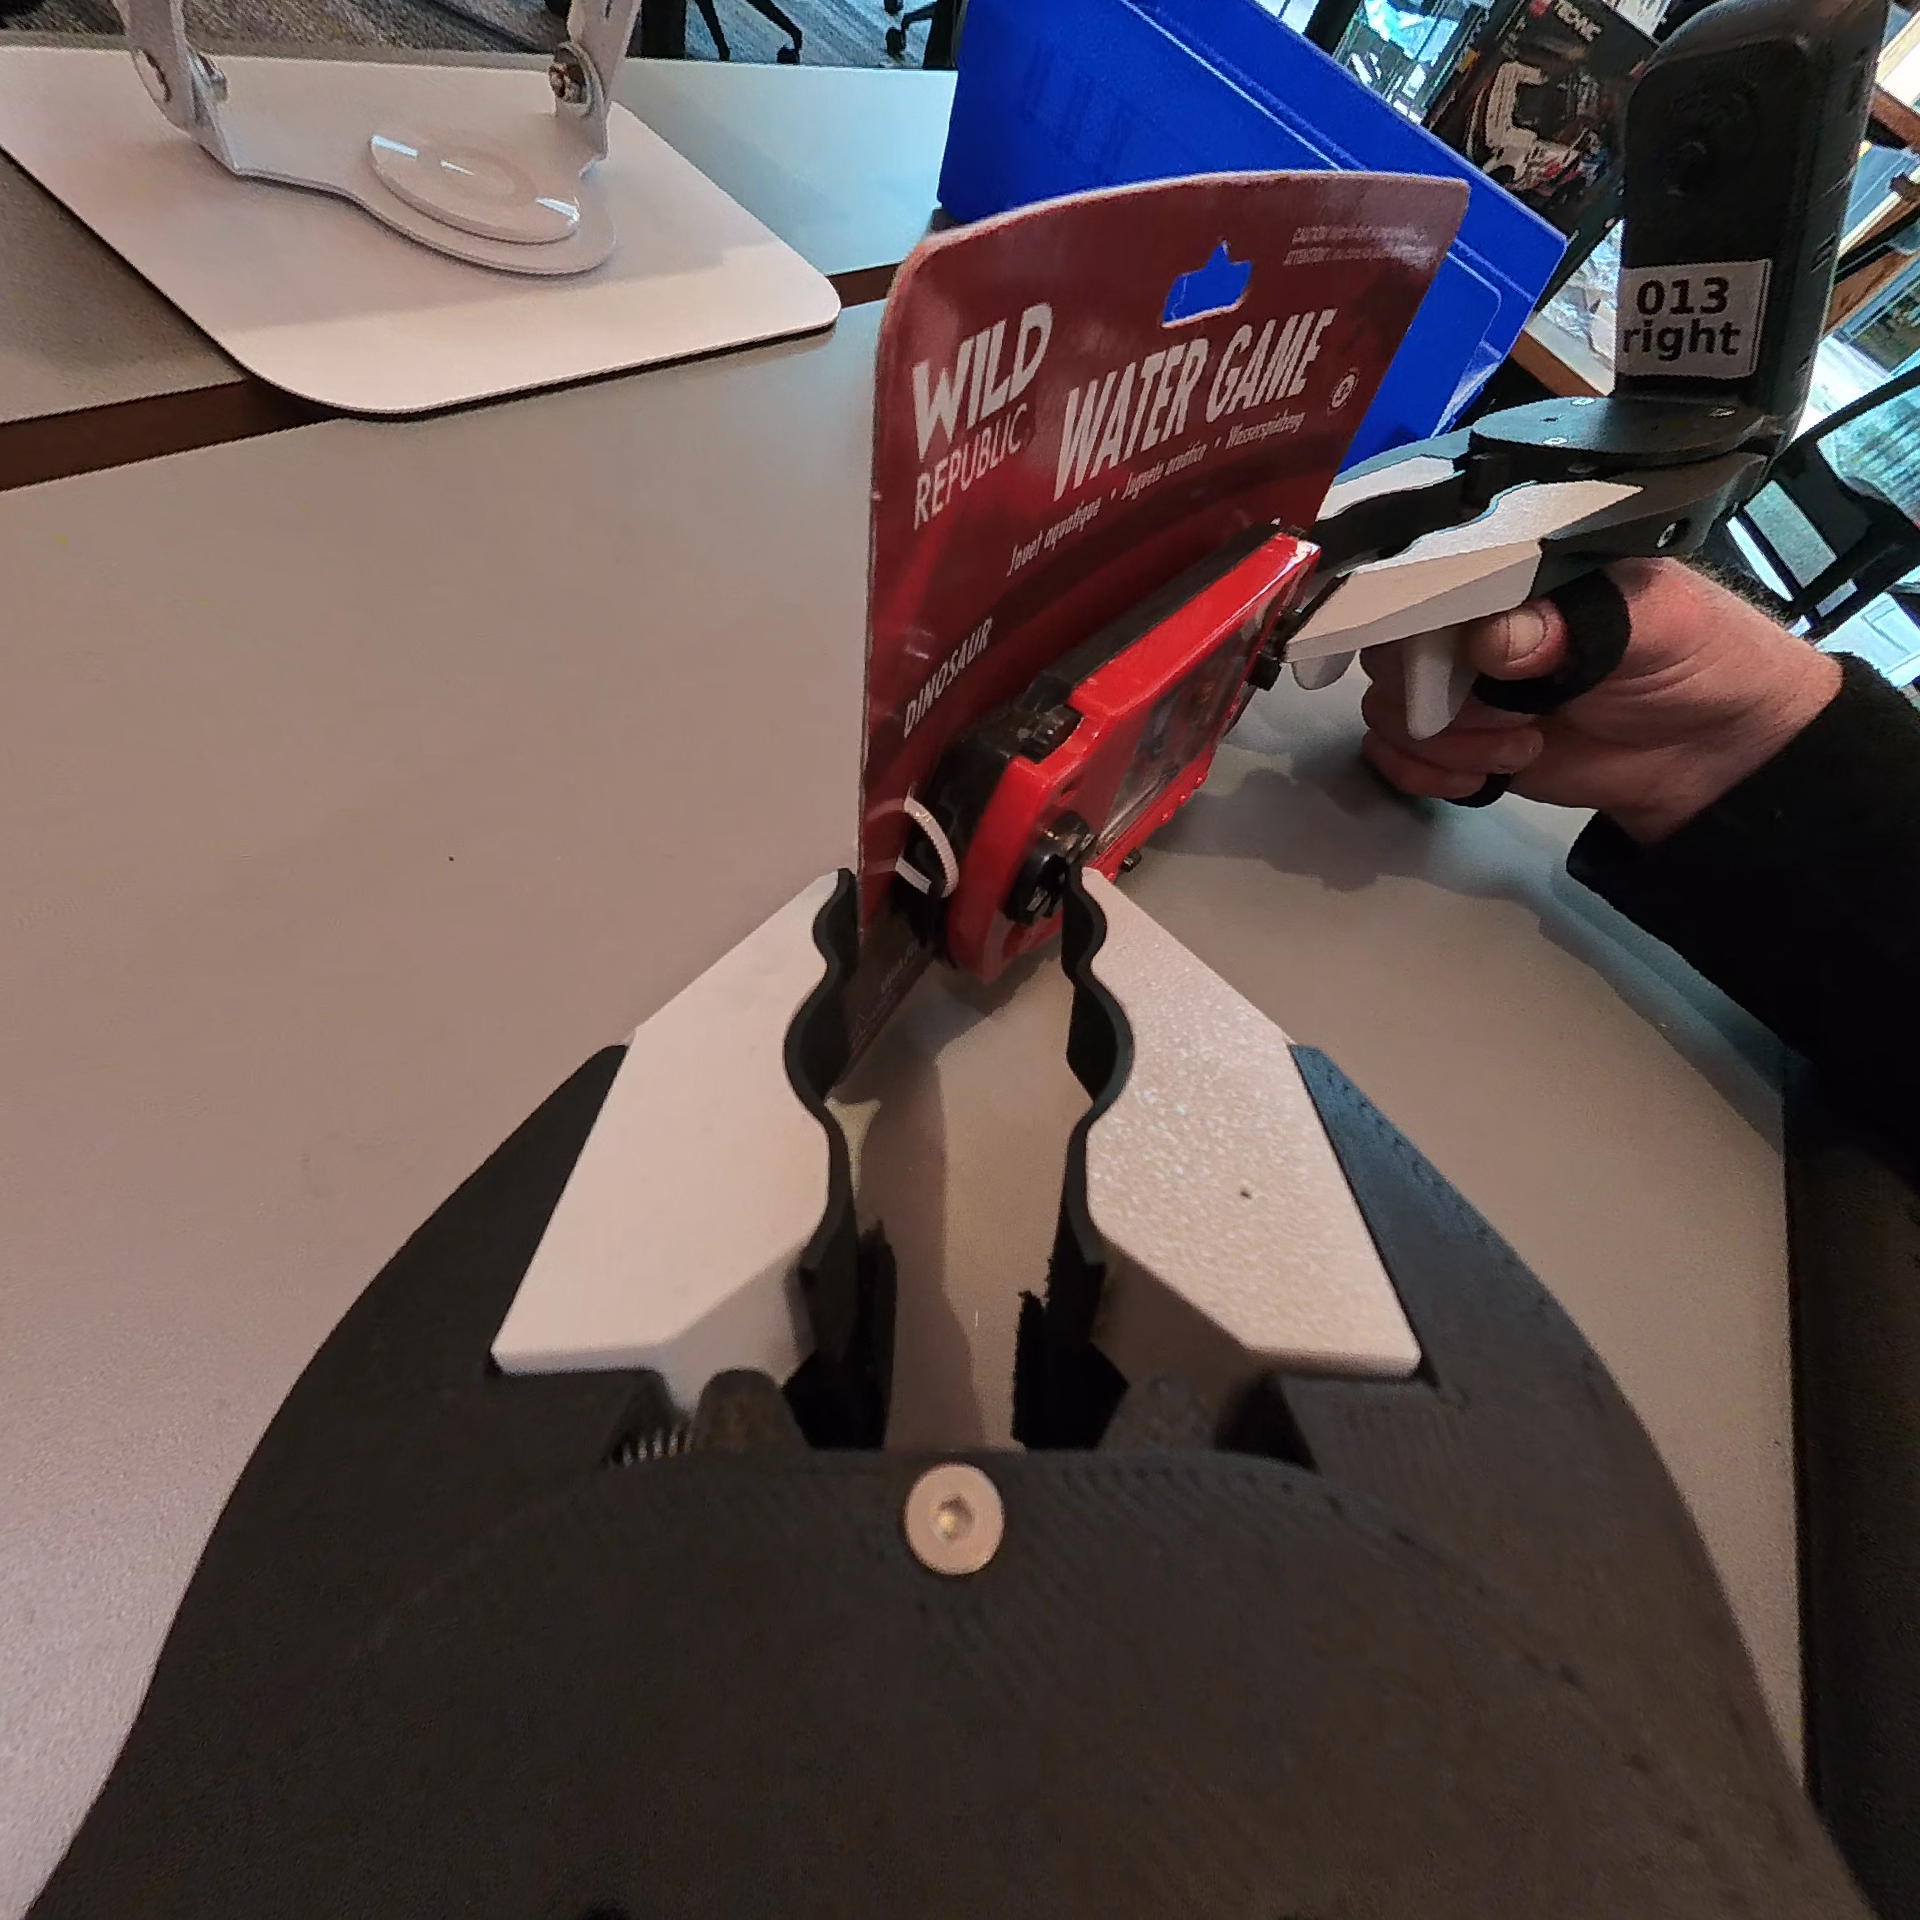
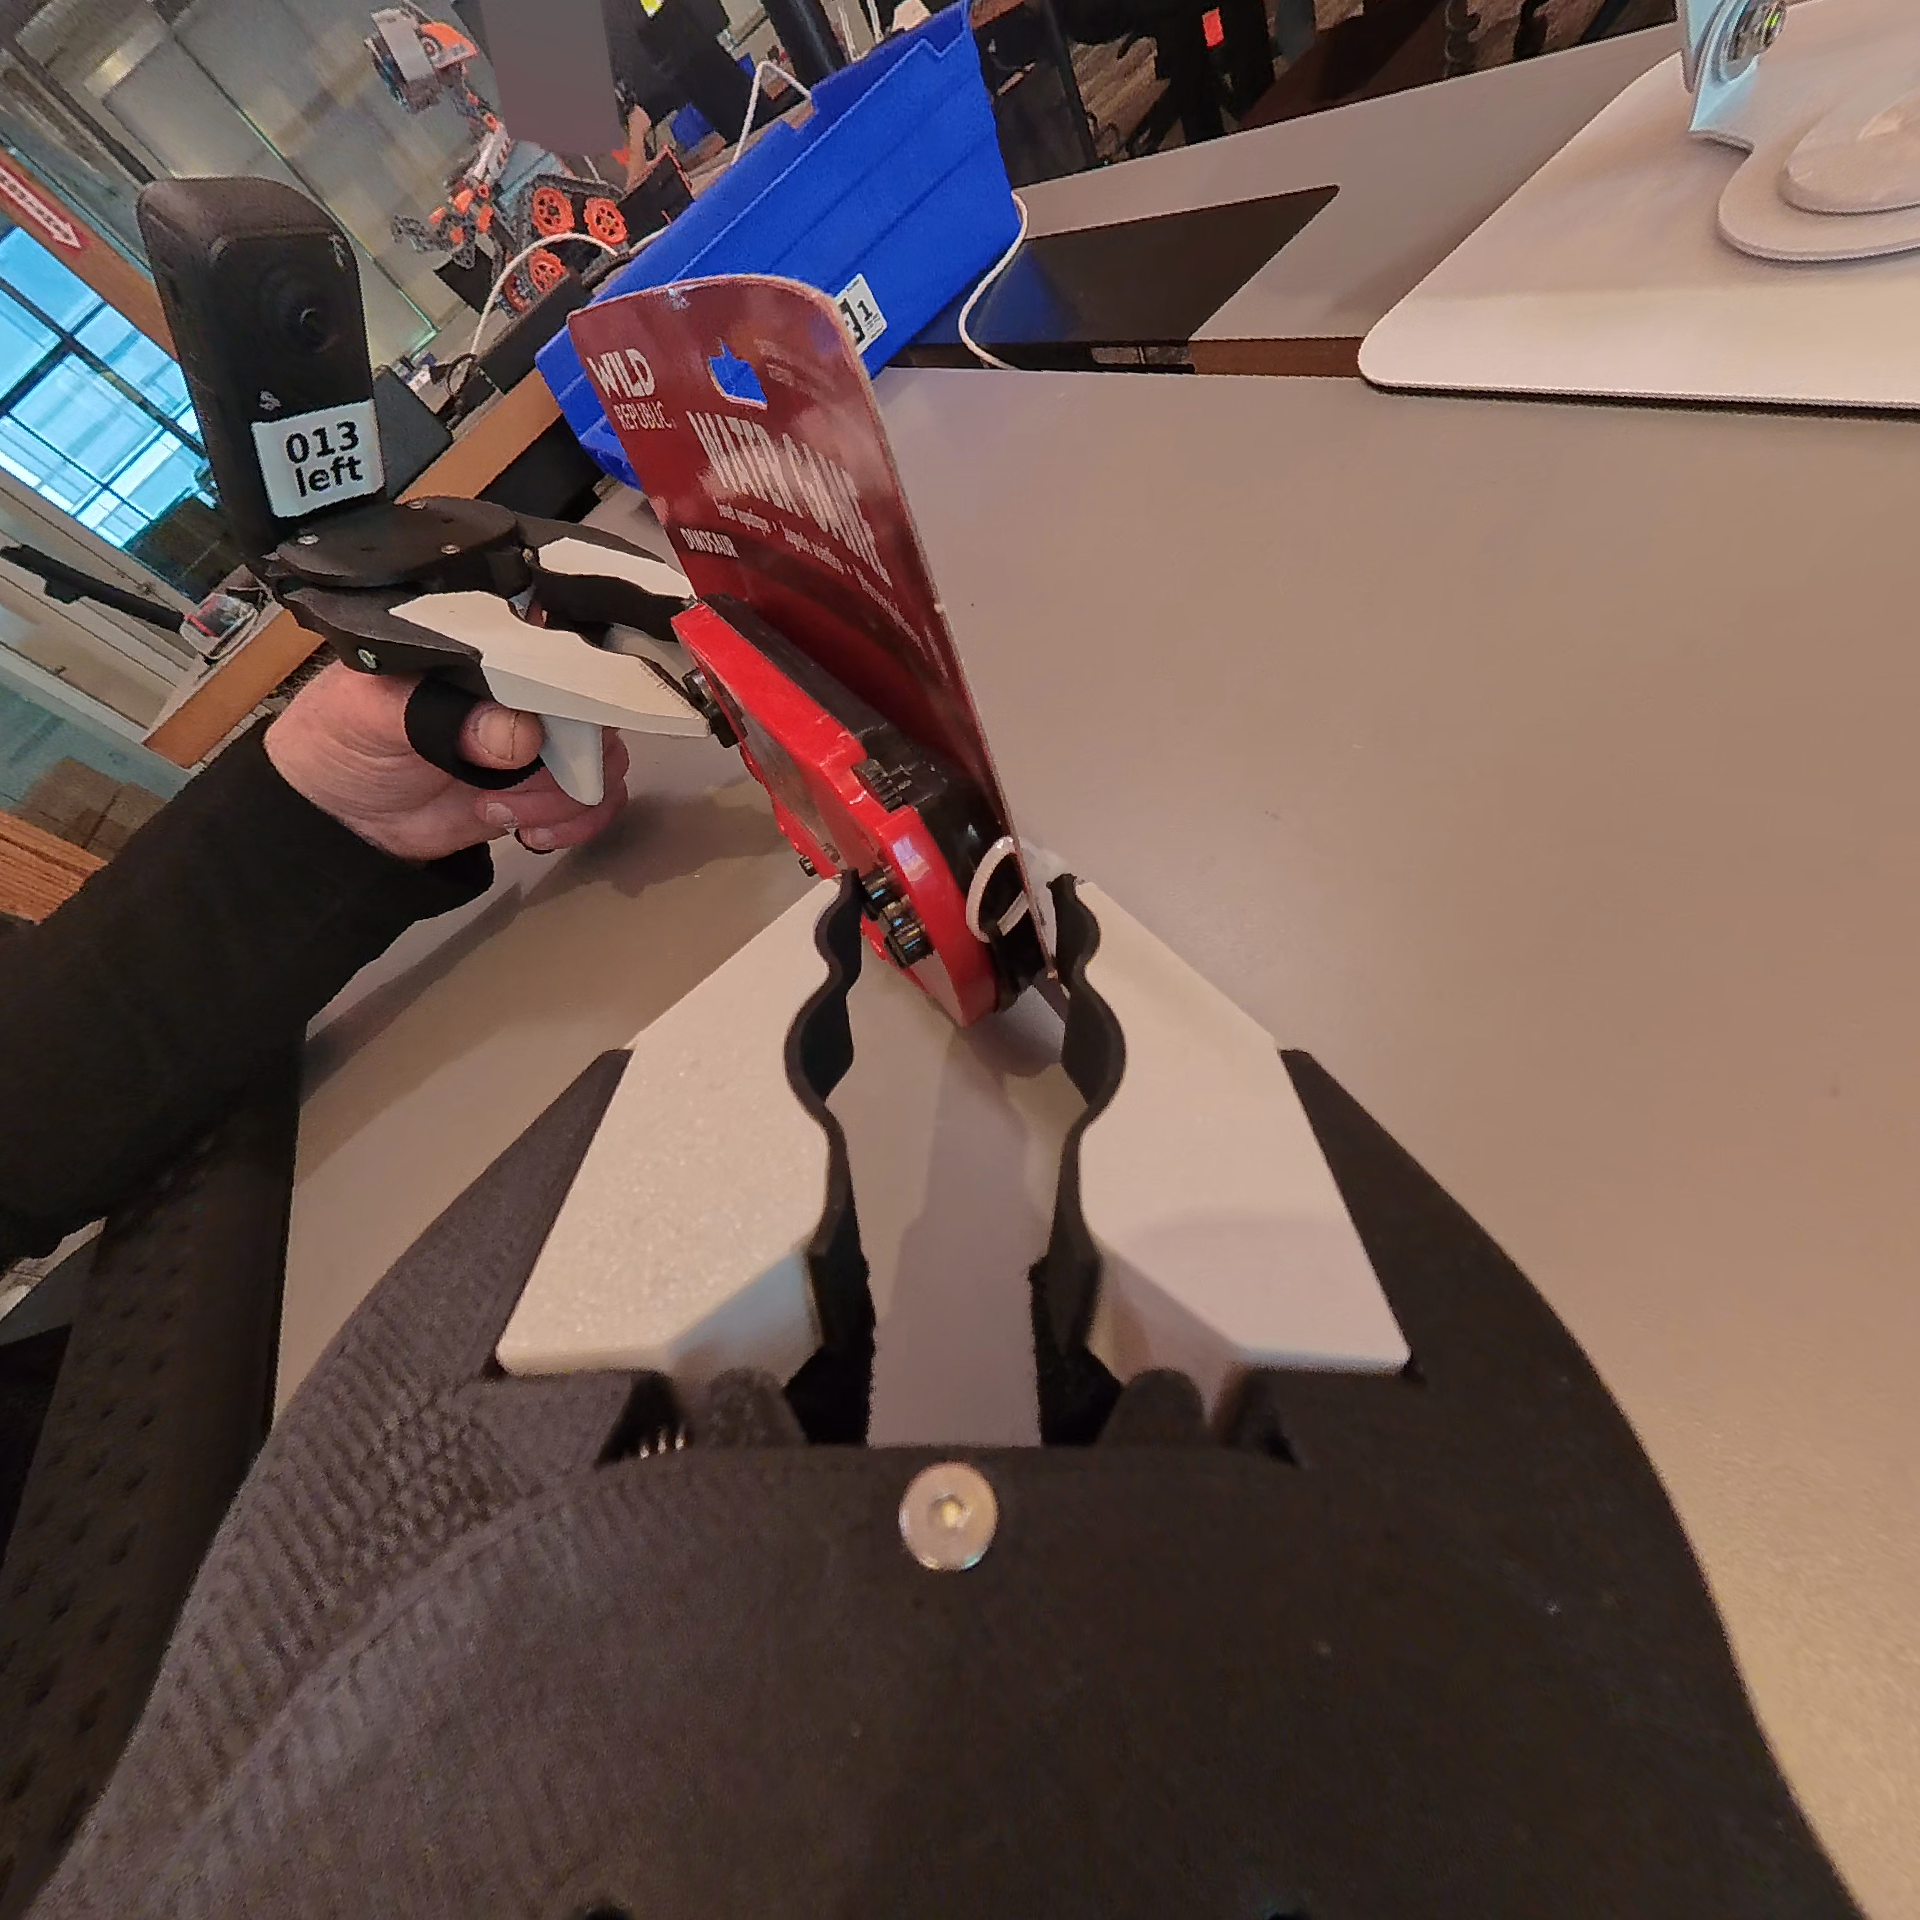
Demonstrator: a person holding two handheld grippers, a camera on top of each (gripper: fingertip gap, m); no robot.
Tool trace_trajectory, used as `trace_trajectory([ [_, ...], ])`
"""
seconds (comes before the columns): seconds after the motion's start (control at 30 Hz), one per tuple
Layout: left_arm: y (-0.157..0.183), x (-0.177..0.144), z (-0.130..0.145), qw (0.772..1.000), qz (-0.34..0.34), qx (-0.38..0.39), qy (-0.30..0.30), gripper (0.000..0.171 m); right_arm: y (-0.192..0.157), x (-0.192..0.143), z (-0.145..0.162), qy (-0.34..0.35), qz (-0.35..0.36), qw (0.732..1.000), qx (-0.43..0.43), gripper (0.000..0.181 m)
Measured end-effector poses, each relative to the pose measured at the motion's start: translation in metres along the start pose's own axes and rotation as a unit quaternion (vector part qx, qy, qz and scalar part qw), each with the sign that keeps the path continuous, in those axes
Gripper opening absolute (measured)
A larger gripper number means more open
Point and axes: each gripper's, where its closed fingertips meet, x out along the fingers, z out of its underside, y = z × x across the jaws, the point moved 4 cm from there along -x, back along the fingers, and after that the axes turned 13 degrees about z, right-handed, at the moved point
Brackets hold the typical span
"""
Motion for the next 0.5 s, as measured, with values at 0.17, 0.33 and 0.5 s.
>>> trace_trajectory([
  [0.17, -0.0008, 0.0, 0.0, 1.0, 0.0, -0.005, 0.002, 0.036, -0.0027, -0.002, 0.0011, -0.007, -0.012, 1.0, -0.022, 0.037],
  [0.33, -0.0023, 0.0005, -0.0014, 1.0, 0.01, -0.022, 0.003, 0.036, -0.0012, -0.0041, 0.004, -0.023, -0.024, 0.999, -0.04, 0.032],
  [0.5, -0.005, 0.003, -0.0028, 0.999, 0.017, -0.039, 0.0, 0.036, 0.0021, -0.0041, 0.0021, -0.025, -0.028, 0.998, -0.052, 0.03],
])
